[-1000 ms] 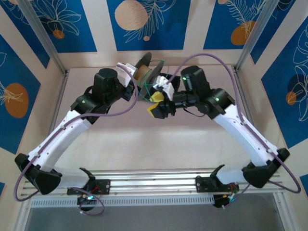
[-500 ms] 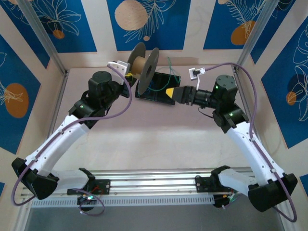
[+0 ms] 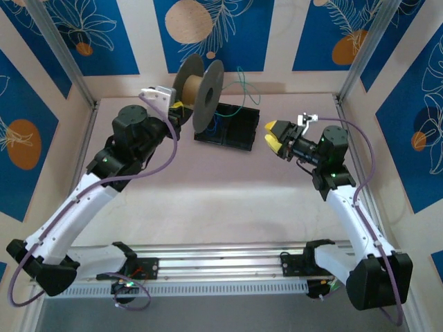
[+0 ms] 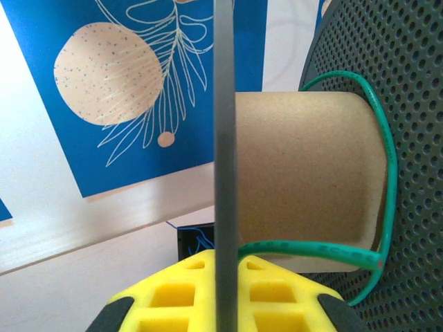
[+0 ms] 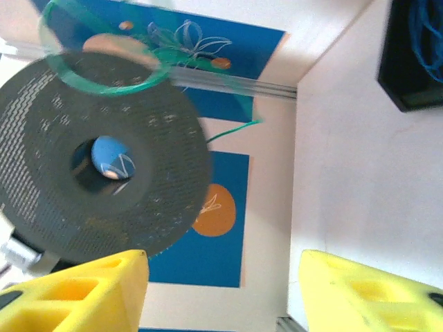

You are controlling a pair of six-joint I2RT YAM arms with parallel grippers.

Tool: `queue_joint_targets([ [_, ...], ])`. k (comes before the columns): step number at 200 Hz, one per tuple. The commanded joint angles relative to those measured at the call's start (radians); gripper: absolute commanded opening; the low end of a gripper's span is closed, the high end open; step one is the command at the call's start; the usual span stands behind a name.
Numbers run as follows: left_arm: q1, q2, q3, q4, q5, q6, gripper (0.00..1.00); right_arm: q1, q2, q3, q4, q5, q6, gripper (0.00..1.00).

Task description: Wrap the cables

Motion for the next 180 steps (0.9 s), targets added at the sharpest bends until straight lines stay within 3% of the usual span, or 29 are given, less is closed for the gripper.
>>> queue_joint_targets([
  [1,0.007,-0.048,0.050,0.095,0.029,-0.054,0.00,-0.005,-0.002,-0.011,0.040,-0.025,0.048,0.57],
  [17,0.008,-0.055,0.056,0.084,0.042,-0.080,0.00,0.025,-0.001,-0.006,0.053,0.003,-0.030,0.52],
  [31,0.007,-0.054,0.081,0.048,0.052,-0.104,0.00,0.078,-0.007,0.021,0.000,0.080,-0.218,0.46],
  [49,0.008,-0.054,0.102,0.013,0.066,-0.145,0.00,0.144,0.017,0.075,-0.062,0.173,-0.454,0.46],
  [97,0.009,-0.048,0.158,-0.102,0.111,-0.274,0.00,0.186,0.171,0.138,0.142,0.212,-0.672,0.48],
  [159,0.007,-0.052,0.188,-0.163,0.161,-0.382,0.00,0.183,0.303,0.216,0.296,0.184,-0.689,0.49],
  [180,0.008,-0.050,0.191,-0.169,0.170,-0.396,0.00,0.184,0.333,0.219,0.349,0.152,-0.661,0.36],
])
